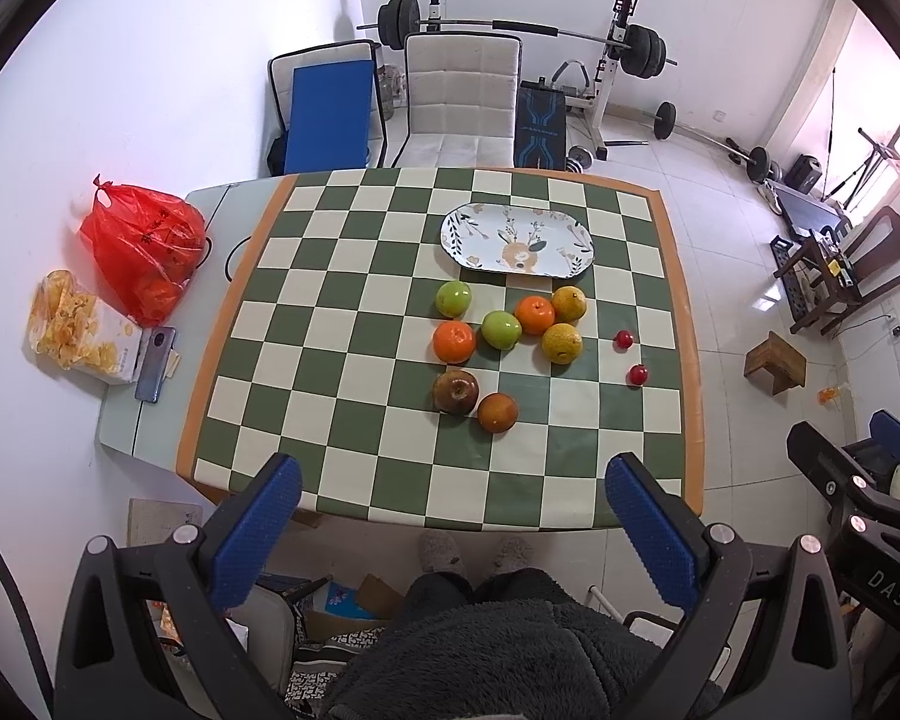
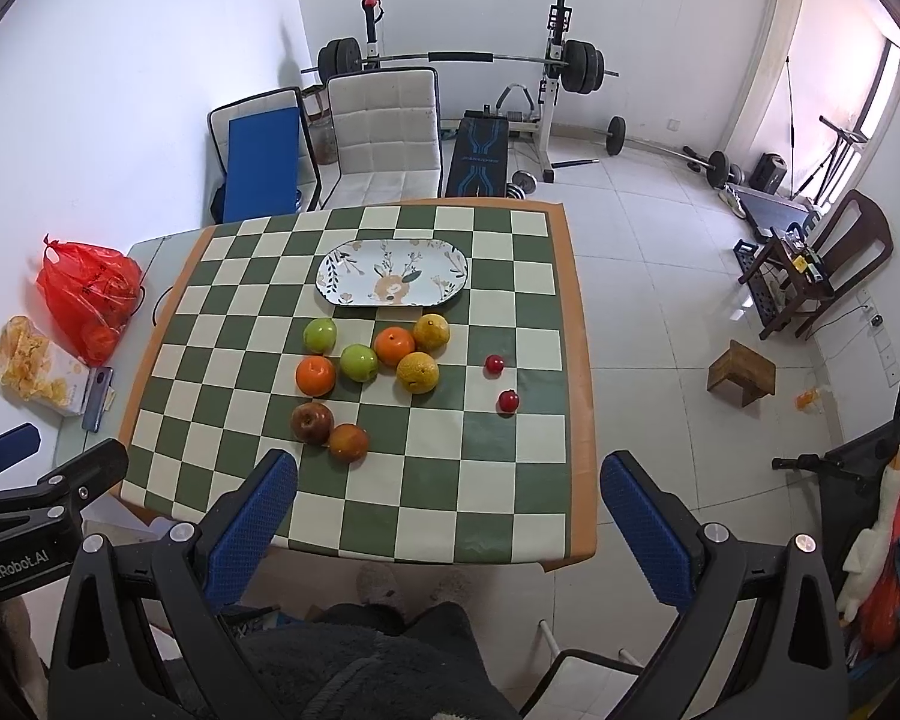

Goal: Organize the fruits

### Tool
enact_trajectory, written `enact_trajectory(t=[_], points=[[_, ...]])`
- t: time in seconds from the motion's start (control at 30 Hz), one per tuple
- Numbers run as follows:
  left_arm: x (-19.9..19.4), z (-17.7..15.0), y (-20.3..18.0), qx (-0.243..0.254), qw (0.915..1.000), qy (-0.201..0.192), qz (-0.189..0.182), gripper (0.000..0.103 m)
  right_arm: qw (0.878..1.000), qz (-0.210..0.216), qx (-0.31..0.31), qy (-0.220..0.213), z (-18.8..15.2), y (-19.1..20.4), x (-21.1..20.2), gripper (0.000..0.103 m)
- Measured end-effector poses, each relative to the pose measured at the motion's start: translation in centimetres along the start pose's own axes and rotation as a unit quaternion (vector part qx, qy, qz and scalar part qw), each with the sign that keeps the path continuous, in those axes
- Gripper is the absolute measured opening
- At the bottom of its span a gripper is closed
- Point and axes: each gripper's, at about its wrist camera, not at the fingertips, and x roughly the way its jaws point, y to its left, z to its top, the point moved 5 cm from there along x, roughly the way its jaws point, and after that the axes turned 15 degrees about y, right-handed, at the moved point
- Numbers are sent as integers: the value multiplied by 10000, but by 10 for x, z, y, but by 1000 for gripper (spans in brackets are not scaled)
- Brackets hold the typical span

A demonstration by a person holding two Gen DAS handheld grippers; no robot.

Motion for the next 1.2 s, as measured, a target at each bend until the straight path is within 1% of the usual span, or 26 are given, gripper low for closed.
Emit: enact_trajectory(t=[0.57,0.67,0.8,1.2], points=[[0,0,0,-17,10000,-9,-18,103,10000,-55,-6,-5,4,-3,2,103],[0,0,0,-20,10000,12,-24,103,10000,-73,4,-25,8,-8,3,103],[1,1,-11,-13,10000,12,-32,103,10000,-74,2,-19,9,-10,3,103],[1,1,-10,-16,10000,2,-45,103,10000,-88,0,-28,11,-10,2,103]])
